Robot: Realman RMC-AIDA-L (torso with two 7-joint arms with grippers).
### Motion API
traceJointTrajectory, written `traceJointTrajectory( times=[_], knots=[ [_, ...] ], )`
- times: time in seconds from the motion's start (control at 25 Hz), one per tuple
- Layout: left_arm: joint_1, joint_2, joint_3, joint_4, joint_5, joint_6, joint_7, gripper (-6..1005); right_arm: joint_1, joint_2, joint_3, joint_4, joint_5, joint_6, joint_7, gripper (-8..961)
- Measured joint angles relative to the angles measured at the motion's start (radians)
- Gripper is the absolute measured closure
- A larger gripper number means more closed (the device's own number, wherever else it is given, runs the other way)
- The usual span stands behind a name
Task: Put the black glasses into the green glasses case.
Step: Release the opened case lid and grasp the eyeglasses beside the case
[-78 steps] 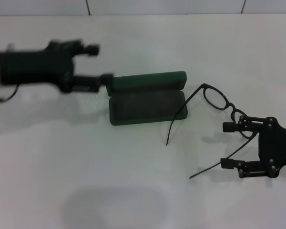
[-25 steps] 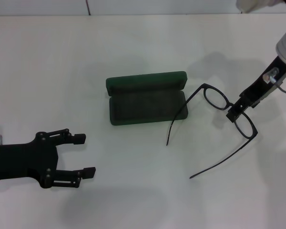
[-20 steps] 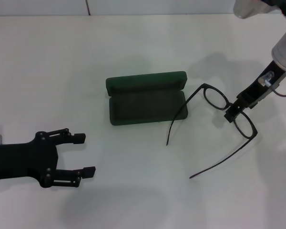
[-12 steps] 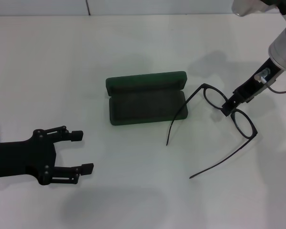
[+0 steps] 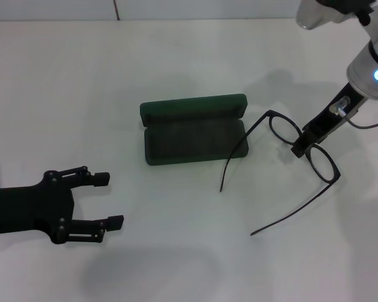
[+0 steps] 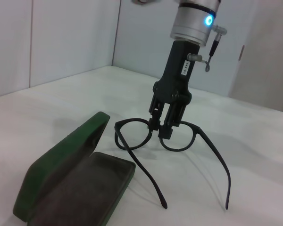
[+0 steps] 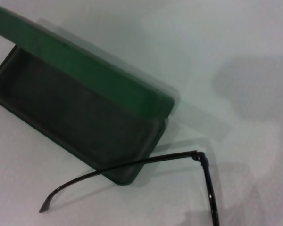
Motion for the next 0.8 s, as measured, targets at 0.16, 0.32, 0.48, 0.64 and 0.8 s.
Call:
traceJointTrajectory(
  times=[0.16,0.32,0.48,0.64,0.8],
  knots=[
    [-0.002,0.001,0.000,0.000,0.000,-0.001,0.000,108,0.001,0.000,-0.009,0.001,0.005,0.005,0.001,407],
    [-0.002,0.001,0.000,0.000,0.000,-0.001,0.000,108,0.002,0.000,-0.014,0.001,0.005,0.007,0.001,476],
    [-0.003,0.002,0.000,0.000,0.000,-0.002,0.000,108,0.005,0.000,-0.033,0.001,0.006,0.016,0.017,544],
    [-0.002,0.001,0.000,-0.001,0.000,-0.009,0.000,108,0.009,0.000,-0.071,0.001,0.006,0.033,0.037,559],
    [-0.001,-0.001,0.000,-0.001,0.000,-0.010,0.000,108,0.010,0.000,-0.094,0.000,0.008,0.043,0.039,630]
  ],
)
